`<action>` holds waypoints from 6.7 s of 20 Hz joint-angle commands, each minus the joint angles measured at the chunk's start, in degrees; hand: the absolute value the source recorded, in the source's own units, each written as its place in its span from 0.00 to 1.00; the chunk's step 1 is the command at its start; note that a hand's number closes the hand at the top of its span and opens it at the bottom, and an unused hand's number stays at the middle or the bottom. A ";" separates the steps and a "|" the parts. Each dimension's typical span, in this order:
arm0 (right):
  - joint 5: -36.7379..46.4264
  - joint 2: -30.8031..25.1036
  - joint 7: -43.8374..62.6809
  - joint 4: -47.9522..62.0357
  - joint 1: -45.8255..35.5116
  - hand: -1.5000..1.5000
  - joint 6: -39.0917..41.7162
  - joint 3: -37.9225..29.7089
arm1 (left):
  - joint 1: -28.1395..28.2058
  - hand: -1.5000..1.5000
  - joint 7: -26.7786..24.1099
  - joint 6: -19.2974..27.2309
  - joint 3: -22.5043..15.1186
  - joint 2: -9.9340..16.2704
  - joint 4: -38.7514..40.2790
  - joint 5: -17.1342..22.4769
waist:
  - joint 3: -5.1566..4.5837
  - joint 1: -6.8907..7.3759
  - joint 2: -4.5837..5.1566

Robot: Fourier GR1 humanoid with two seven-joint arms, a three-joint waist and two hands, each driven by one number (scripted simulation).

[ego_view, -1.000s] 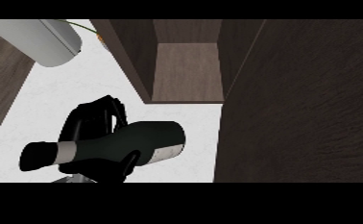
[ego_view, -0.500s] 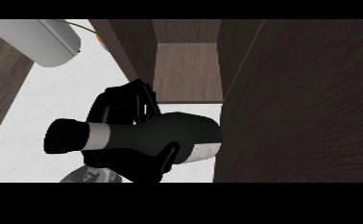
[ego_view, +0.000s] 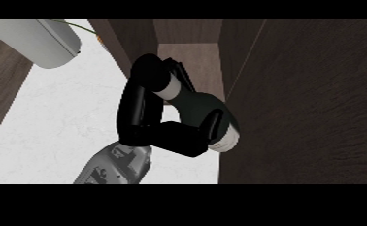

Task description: Pick up the wine, place it into the cabinet and close the cabinet

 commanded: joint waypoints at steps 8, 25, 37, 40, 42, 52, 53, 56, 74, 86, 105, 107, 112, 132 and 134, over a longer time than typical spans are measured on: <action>-8.11 -1.33 1.47 -3.45 -0.59 0.00 0.59 -4.67 | -8.19 1.00 -2.36 5.97 -0.50 -0.06 10.31 -1.10 | 0.01 0.20 0.09; -8.12 -1.24 4.06 -6.27 -0.68 0.00 -0.16 -4.14 | -3.76 1.00 -18.83 8.58 -4.00 -0.05 20.42 10.29 | -0.01 -0.10 0.05; -7.29 -0.66 4.34 -10.03 4.06 0.00 1.10 -1.53 | -4.18 1.00 -26.03 8.47 -2.82 -0.06 29.66 9.48 | 0.00 -0.07 -0.08; -5.94 -0.85 2.90 -3.74 -2.05 0.00 -0.32 -3.01 | -6.07 1.00 -30.47 5.50 1.64 -0.04 34.29 12.07 | -0.03 0.14 0.13; -3.75 0.61 1.88 -6.53 1.27 0.00 -0.01 0.01 | -3.27 1.00 -31.89 5.15 1.67 -0.04 32.97 12.04 | -0.02 0.21 0.03; -4.30 0.56 2.05 -4.83 -0.31 0.00 -1.11 -0.95 | -11.58 1.00 -31.21 -2.46 9.82 1.09 43.67 14.26 | -0.03 0.10 0.13; -3.67 1.06 -0.60 -5.77 3.32 0.00 0.53 0.01 | -10.96 1.00 -30.51 2.28 5.00 -0.04 41.19 14.92 | -0.01 -0.07 0.07; -4.47 -0.68 6.48 -5.91 -4.27 0.00 -2.78 -0.58 | -11.20 1.00 -31.66 -3.61 10.04 0.82 45.74 15.12 | -0.06 0.18 0.12; -7.99 -1.39 2.55 -3.86 -1.85 0.00 0.19 -2.80 | -31.29 1.00 -44.28 -1.74 19.40 -0.05 74.84 16.39 | -0.04 -1.76 0.68; -5.56 0.50 0.15 -2.48 0.64 0.00 1.11 1.66 | -37.57 1.00 -46.28 -5.40 26.76 1.32 84.08 19.39 | -0.05 -2.24 1.00; -4.49 0.46 -0.49 -0.98 -1.73 0.00 0.51 2.06 | -38.27 1.00 -50.15 -7.45 30.10 1.95 91.42 20.60 | -0.06 -3.07 1.50; -4.48 0.58 -1.52 -2.52 0.73 0.00 1.09 2.20 | -37.30 0.00 -52.31 -5.03 29.40 -0.06 91.87 20.38 | -0.04 -3.35 1.23; -5.02 0.42 -2.73 -1.76 1.52 0.00 1.47 1.74 | -39.00 0.00 -50.33 -3.73 29.67 1.37 93.06 19.14 | -0.04 -3.21 1.37; -5.10 0.14 -3.27 -1.09 0.61 0.00 1.96 2.58 | -34.06 0.00 -56.52 -4.48 30.63 0.32 93.19 17.80 | -0.10 -3.68 1.67; -3.73 0.24 -3.37 1.41 -0.86 0.00 1.34 2.08 | -34.34 0.00 -54.75 -8.18 30.07 3.02 93.48 17.09 | -0.12 -3.12 1.72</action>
